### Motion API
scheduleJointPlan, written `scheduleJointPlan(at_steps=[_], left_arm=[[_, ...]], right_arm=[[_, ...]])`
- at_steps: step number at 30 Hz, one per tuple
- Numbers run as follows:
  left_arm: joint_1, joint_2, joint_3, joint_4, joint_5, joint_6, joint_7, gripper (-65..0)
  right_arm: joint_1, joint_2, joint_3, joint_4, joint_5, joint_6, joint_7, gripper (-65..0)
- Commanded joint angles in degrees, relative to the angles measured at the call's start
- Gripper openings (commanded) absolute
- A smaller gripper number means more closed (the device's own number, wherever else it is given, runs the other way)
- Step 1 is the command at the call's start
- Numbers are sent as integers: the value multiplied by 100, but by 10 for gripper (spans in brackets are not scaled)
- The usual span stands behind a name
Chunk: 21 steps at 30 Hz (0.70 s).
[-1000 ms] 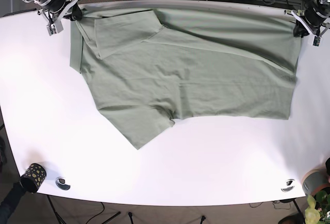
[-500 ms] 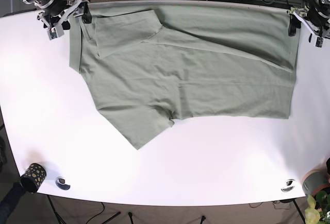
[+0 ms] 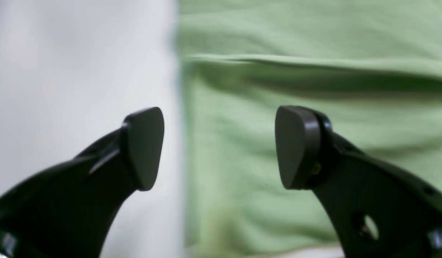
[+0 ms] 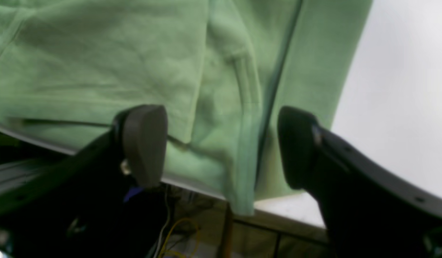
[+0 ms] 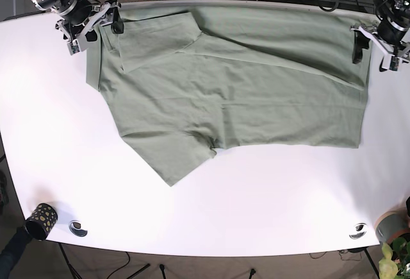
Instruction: Fold the T-shirt properly
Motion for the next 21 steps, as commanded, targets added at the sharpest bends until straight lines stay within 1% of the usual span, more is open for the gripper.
scheduleJointPlan(at_steps=[1,4,6,9,15,17,18,21], left_arm=[[17,-85,117,75,-3,12,-129,-200],[17,47,302,-83,402,12,-129,-200],[-27,205,302,-171,674,12,-138,-219],[-132,302,302,-250,859,12,-138,-254],[-141,310,302,-408,877,12,-138,-262],[-132,310,302,-417,877,12,-138,-262],[-132,310,302,-417,877,12,-138,-262],[-132,310,302,-426,877,12,-138,-262]], right_arm=[[10,-16,-57,63,85,12,67,-190],[10,-69,-215,63,85,12,67,-190],[10,-86,-356,72,85,12,67,-190],[10,-86,-496,54,85,12,67,-190],[10,-104,-734,54,85,12,75,-192],[19,-174,-716,72,14,12,128,-192],[19,-174,-681,72,-30,12,146,-192],[28,-183,-268,107,-258,12,242,-192]])
